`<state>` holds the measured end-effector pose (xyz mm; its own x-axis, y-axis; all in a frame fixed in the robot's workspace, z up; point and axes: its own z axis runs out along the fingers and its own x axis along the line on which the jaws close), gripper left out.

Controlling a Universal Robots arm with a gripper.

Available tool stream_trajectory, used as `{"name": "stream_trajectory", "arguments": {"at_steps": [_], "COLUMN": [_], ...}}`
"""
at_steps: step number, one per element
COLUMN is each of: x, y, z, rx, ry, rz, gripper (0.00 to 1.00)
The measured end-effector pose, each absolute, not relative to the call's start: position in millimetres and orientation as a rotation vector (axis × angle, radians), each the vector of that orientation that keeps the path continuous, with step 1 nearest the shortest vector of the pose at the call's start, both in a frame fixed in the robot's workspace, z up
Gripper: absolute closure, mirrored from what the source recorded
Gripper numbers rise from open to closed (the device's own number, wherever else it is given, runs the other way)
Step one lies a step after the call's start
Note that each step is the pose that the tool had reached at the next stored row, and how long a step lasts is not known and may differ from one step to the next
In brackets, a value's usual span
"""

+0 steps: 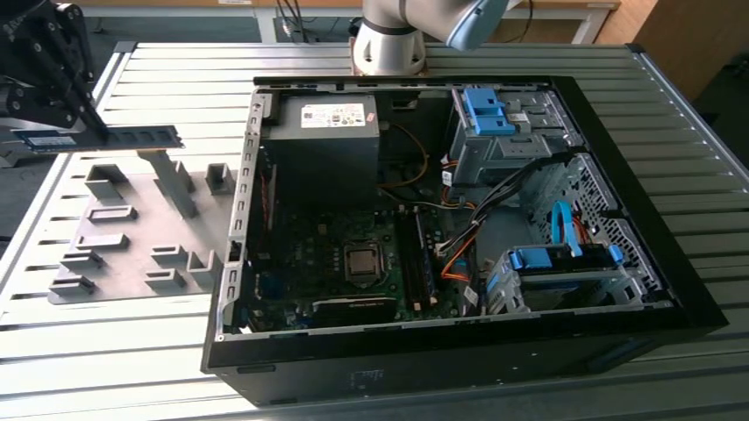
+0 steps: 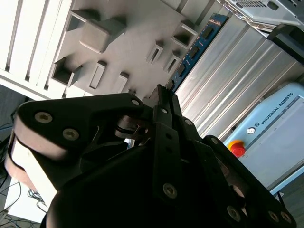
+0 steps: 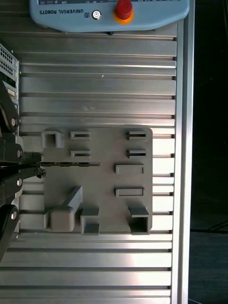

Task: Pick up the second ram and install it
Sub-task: 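Pick up the second ram and move it above second insertion slot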

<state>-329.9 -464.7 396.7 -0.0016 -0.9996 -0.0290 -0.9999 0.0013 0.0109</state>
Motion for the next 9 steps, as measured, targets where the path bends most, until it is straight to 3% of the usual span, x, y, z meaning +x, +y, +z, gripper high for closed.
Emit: {"name": "stream_trajectory", "arguments": {"at_steps": [9], "x": [-319.1], "y": [-464.7], "z": [396.7], "rx": [-2.211], "ry": [2.214], "rz": [0.044], "gripper": [0.86]}}
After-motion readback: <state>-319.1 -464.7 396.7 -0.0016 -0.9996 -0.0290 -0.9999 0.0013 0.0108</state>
